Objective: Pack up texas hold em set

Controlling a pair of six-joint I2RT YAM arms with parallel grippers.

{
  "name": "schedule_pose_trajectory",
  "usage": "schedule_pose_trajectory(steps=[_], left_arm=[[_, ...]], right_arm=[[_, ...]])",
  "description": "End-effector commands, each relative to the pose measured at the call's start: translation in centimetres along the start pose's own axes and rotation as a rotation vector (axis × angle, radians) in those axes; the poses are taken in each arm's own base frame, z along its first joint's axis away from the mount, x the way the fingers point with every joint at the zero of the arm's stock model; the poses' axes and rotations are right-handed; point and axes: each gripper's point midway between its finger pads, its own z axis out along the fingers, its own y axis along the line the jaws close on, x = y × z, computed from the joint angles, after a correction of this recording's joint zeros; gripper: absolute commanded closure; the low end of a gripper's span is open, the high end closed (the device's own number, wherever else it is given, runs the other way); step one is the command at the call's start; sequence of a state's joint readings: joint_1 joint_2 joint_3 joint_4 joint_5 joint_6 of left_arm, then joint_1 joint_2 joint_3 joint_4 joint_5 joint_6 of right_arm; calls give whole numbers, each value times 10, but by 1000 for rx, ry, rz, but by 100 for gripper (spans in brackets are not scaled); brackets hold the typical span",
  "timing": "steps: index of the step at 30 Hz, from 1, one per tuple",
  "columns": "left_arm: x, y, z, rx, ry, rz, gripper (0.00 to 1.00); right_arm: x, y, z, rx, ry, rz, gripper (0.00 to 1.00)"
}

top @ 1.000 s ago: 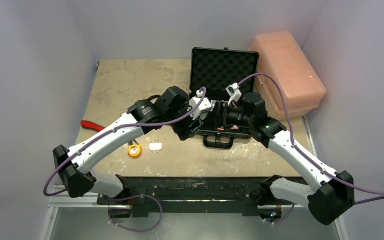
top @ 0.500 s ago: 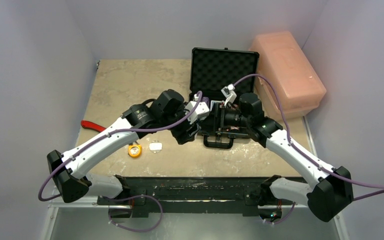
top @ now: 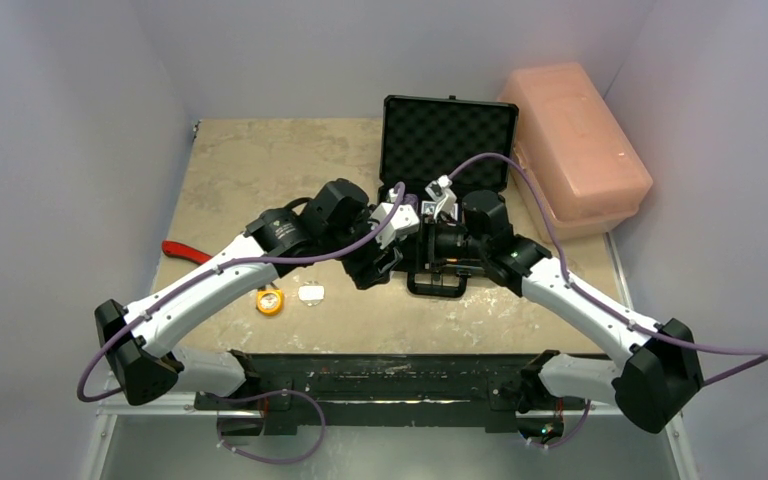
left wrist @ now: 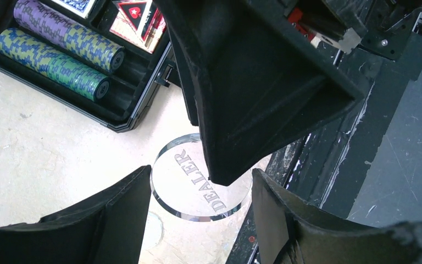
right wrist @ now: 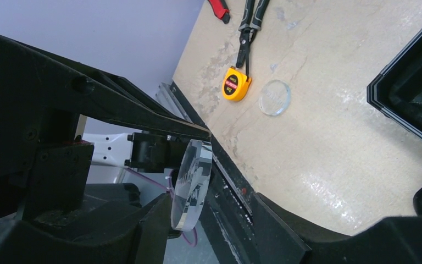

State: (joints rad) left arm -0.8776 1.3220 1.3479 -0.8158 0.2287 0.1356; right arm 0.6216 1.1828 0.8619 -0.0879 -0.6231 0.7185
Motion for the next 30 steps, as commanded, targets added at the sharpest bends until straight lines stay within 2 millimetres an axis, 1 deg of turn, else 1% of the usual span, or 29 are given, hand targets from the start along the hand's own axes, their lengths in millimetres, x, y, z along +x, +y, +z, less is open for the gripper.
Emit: schedule_pose_trajectory(steps=[1, 6, 12, 15, 17, 23, 24, 26, 28, 29, 30], left_arm=[[-13, -2, 0, 14, -49, 32, 100], [-12, -1, 1, 12, -45, 30, 100], [-11, -1, 2, 10, -38, 28, 100], [-10, 0, 3, 8, -37, 28, 100], [-10, 1, 3, 4, -35, 27, 100], [-9, 2, 3, -7, -32, 25, 100], [-9, 3, 3, -10, -32, 24, 100], [-9, 4, 2, -15, -33, 25, 100], [-8, 4, 2, -19, -33, 25, 96], [-8, 4, 2, -21, -34, 25, 93], [-9, 5, 1, -24, -37, 26, 87]], right_arm=[[-13, 19, 3, -45, -34, -30, 43], [-11, 20, 6, -46, -27, -24, 51], [-11, 21, 7, -45, -26, -20, 59], [-11, 23, 8, -48, -24, -18, 65], [-10, 23, 9, -49, -22, -16, 71], [-9, 23, 10, -47, -16, -13, 97], [-9, 23, 10, -46, -17, -12, 100], [-8, 23, 9, -44, -15, -10, 100], [-7, 23, 9, -42, -16, -9, 100], [-7, 23, 9, -42, -17, -10, 100], [-6, 22, 9, -41, -15, -7, 100]])
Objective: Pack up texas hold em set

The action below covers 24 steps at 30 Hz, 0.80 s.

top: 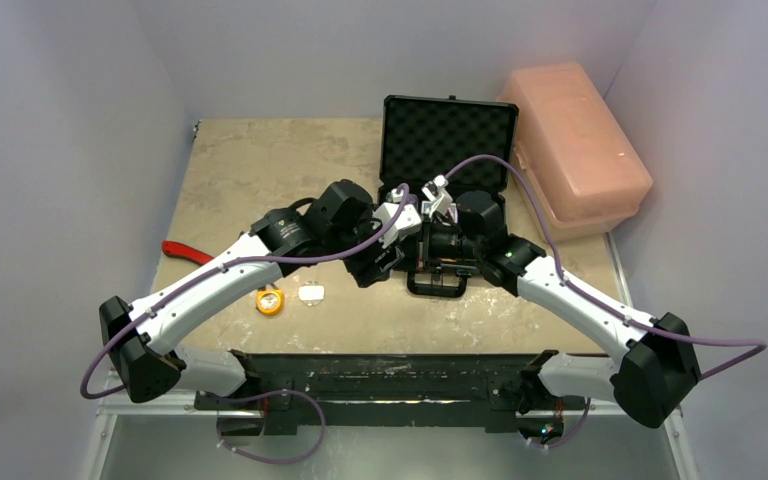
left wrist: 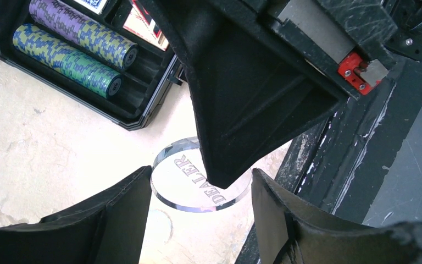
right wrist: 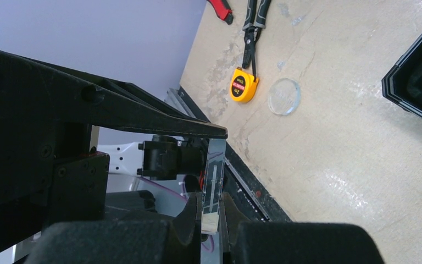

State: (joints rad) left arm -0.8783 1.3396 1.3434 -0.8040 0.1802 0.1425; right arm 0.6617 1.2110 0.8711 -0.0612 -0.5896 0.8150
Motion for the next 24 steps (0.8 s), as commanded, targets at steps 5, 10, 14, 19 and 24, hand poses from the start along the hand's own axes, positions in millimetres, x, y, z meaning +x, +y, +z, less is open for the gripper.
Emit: schedule_pose_trajectory(steps=[5, 10, 14, 19, 24], left_arm=[[-11, -2, -6, 7, -57, 22, 54], [-9, -1, -6, -5, -56, 20, 27], [-10, 0, -7, -9, -62, 18, 17], [-10, 2, -7, -24, -64, 15, 13], [-11, 8, -11, -65, -78, 9, 7]], right_arm=[[-11, 17, -2, -35, -35, -84, 100], [-15, 17, -3, -24, -57, -78, 100], [-19, 16, -3, -12, -73, -69, 100], [-22, 12, -3, 12, -92, -59, 100], [-25, 0, 0, 69, -111, -39, 100]])
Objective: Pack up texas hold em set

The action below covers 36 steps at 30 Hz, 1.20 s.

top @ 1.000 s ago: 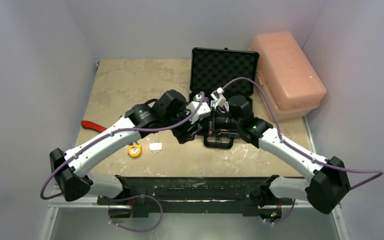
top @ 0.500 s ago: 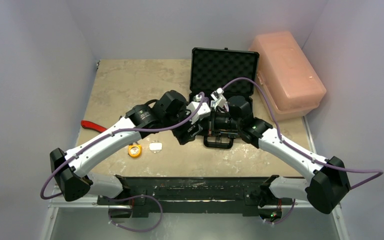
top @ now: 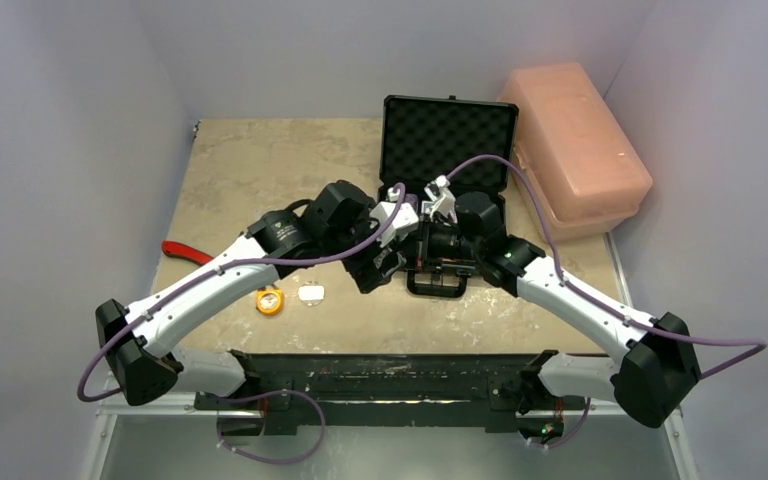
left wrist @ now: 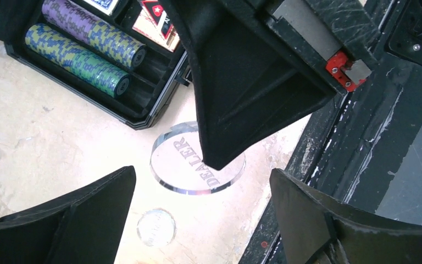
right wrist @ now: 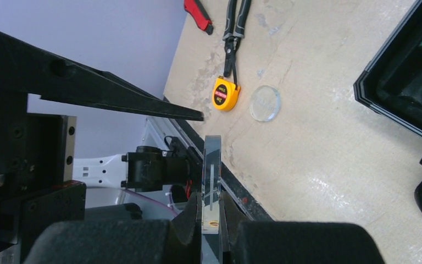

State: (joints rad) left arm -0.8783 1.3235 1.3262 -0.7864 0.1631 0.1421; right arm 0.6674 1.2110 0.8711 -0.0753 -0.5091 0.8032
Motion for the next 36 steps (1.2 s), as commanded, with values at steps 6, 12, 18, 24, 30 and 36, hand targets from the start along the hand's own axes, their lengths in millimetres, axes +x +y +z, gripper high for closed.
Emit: schedule_pose_trajectory(steps=[6, 12, 18, 24, 30, 36], left_arm=[[-14, 22, -21, -150, -106, 6, 0], [-18, 42, -38, -284, -168, -4, 0], [-17, 59, -50, -398, -187, -25, 0], [-15, 64, -54, -432, -182, -22, 1], [-8, 82, -58, -537, -141, -18, 0], [-2, 103, -67, -678, -102, -23, 0]], right_arm=[[-24, -4, 2, 72, -96, -13, 100], [-33, -19, 7, 148, -131, -10, 100], [-50, -32, 7, 211, -187, -12, 100], [-75, -60, -2, 285, -239, 10, 100], [-103, -93, -18, 343, -310, 57, 100], [-128, -112, -24, 391, -367, 82, 100]])
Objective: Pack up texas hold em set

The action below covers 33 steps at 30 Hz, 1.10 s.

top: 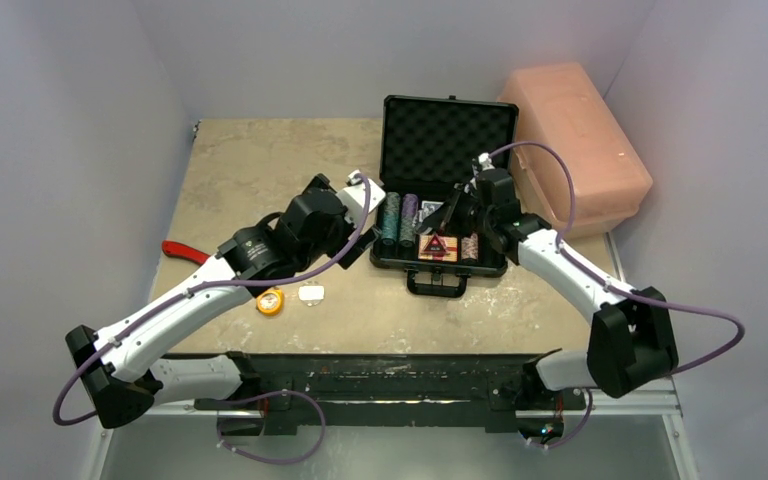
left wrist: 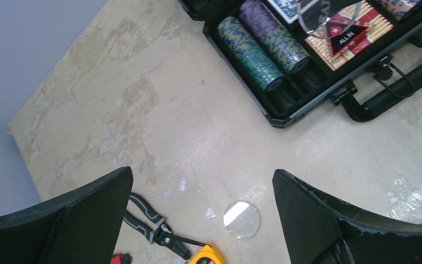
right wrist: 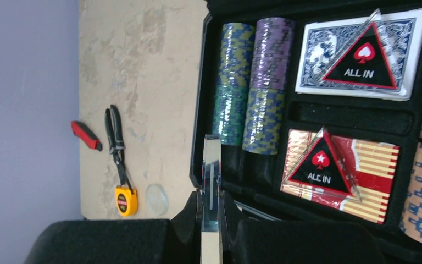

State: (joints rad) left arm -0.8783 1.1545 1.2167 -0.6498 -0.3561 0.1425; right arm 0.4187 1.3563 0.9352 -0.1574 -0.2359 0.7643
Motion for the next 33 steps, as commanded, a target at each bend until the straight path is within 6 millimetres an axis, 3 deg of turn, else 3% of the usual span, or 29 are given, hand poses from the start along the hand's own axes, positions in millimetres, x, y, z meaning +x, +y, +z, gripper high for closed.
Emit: schedule_pose_trajectory(steps=[1, 12, 23, 33], left_arm=[[-3, 25, 1, -146, -4, 2, 0], [0, 28, 3, -171, 12, 20, 0], [2, 29, 4, -179, 24, 32, 0], [3, 28, 6, -174, 31, 33, 1]], right_arm=[[-43, 18, 0, -39, -110, -24, 100], [-80, -14, 23, 50, -164, 37, 100], [-80, -50, 56, 87, -113, 97, 100], [-77, -77, 72, 76, -54, 129, 100]])
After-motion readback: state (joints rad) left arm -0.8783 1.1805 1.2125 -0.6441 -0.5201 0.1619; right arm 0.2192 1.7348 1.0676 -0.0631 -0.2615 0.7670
